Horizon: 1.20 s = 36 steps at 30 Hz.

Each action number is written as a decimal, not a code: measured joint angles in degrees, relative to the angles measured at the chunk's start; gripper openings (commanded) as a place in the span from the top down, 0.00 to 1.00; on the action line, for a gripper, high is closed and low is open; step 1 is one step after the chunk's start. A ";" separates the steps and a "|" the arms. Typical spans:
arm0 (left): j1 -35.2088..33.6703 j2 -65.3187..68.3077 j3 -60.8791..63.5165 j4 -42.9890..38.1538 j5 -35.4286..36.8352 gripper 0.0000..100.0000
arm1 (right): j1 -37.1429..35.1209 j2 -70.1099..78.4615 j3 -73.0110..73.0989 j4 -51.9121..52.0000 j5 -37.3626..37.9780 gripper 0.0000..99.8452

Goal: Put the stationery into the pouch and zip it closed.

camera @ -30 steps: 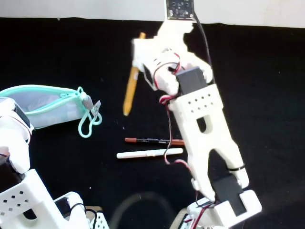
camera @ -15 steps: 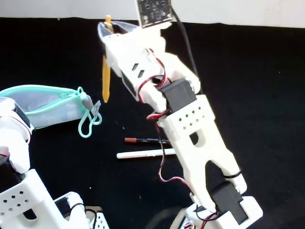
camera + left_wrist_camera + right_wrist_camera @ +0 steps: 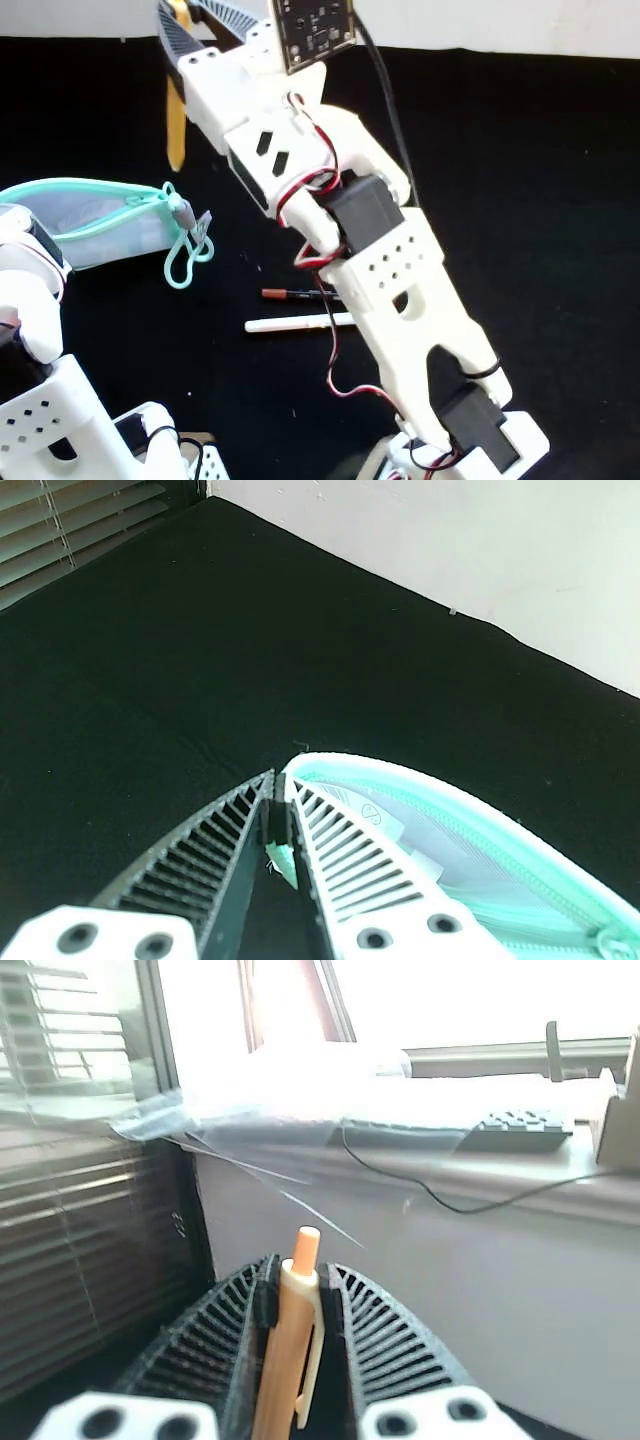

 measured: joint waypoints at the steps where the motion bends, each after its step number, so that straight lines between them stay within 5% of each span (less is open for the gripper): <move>1: 0.00 0.00 0.00 0.00 0.00 0.99 | -0.44 0.00 -0.70 0.00 0.00 0.99; 36: 0.00 0.00 0.00 0.00 0.00 0.99 | -10.11 9.93 -5.19 -8.70 0.09 0.99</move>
